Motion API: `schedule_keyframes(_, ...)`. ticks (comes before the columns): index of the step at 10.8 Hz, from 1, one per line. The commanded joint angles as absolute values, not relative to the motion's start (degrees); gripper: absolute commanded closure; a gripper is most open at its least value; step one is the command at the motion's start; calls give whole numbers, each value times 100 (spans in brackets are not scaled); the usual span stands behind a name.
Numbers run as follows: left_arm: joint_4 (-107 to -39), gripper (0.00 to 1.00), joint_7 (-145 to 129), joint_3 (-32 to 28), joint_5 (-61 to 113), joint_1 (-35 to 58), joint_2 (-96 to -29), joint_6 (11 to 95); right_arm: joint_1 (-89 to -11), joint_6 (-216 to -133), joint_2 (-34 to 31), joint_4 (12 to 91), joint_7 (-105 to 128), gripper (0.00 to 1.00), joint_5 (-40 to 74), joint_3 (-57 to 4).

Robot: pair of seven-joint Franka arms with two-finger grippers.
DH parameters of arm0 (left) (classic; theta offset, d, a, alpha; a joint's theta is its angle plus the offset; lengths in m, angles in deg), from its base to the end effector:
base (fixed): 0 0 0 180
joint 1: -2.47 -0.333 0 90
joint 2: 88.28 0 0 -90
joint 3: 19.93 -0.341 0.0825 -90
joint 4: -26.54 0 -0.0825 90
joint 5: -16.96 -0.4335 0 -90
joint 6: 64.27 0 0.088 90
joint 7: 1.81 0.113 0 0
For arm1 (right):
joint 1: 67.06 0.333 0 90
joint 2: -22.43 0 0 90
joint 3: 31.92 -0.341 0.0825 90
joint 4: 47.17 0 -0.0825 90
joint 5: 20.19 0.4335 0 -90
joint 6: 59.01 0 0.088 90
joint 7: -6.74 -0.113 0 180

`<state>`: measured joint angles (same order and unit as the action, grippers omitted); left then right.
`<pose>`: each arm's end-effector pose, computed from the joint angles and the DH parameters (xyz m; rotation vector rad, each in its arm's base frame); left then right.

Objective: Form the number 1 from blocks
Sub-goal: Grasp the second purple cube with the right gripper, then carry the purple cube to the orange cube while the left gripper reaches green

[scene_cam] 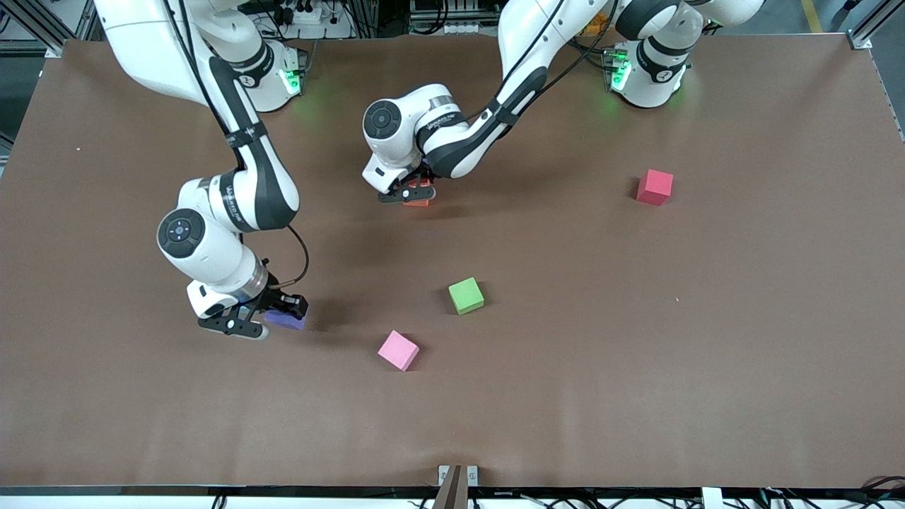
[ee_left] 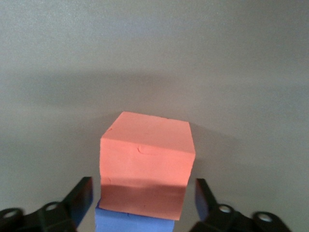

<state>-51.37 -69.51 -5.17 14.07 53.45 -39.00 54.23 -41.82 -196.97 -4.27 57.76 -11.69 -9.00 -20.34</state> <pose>0.3588 -0.6931 0.1869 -3.0718 -0.1252 0.2987 0.6834 0.1783 0.2776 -3.0404 0.2957 -0.1605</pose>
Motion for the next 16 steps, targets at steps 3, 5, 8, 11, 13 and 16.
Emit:
schedule_keyframes(3,-5063,0,-7378,-989,1433,5398,-4055,5131,-4008,-19691,71,6233,-1040,43,-833,-2084)
schedule_keyframes(5,-5054,0,-7423,-1289,1432,5328,-4222,5026,-3754,-19682,159,6392,-1066,43,-833,-2084)
schedule_keyframes(8,-5011,0,-7441,-1702,1441,5336,-4249,5007,-3121,-19664,142,6445,-1381,43,-815,-2076)
schedule_keyframes(11,-4993,0,-7336,-2299,1450,5345,-4223,5139,-2611,-19664,63,6445,-1733,43,-815,-2076)
schedule_keyframes(13,-4984,0,-7318,-2651,1450,5336,-4223,5498,-2601,-19647,80,6445,-1735,43,-824,-2084)
schedule_keyframes(16,-4958,0,-7081,-2837,1459,5336,-4179,6131,-2365,-19655,11,6445,-1735,43,-824,-2084)
